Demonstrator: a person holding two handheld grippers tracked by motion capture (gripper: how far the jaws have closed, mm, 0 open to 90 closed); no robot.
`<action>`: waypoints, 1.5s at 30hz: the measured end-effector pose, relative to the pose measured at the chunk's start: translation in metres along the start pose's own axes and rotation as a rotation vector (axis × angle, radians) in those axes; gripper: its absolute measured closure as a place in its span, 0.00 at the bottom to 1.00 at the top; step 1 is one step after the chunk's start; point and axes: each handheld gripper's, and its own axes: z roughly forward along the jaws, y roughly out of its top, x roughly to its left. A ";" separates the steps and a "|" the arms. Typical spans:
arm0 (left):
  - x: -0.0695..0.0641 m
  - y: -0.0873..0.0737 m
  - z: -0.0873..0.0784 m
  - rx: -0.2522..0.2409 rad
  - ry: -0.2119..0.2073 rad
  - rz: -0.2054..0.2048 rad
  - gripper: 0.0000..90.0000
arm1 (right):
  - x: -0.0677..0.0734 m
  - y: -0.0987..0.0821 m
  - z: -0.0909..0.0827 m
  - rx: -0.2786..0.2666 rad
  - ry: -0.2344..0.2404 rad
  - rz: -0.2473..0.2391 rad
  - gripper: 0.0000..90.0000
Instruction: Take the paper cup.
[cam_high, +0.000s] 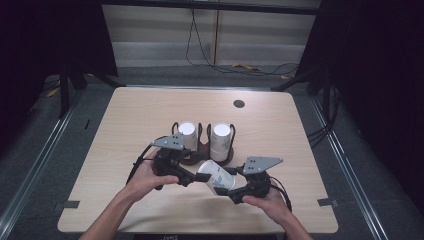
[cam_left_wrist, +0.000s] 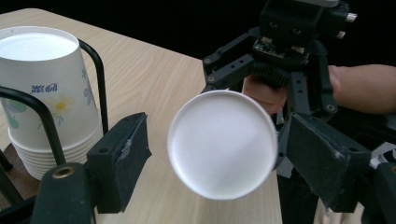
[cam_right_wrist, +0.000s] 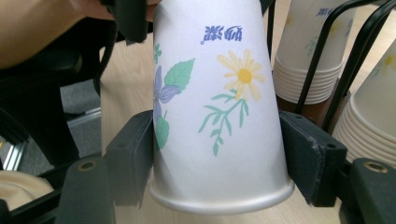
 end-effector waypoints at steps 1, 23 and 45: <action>0.000 -0.001 -0.001 0.008 0.003 0.002 0.24 | -0.001 0.001 0.001 0.009 0.002 0.002 0.34; 0.003 -0.020 0.005 0.035 0.027 0.001 0.20 | -0.006 0.024 0.000 0.284 -0.036 -0.126 0.34; 0.000 -0.021 0.017 0.131 0.019 0.069 0.27 | -0.005 0.053 0.007 0.510 0.006 -0.261 0.37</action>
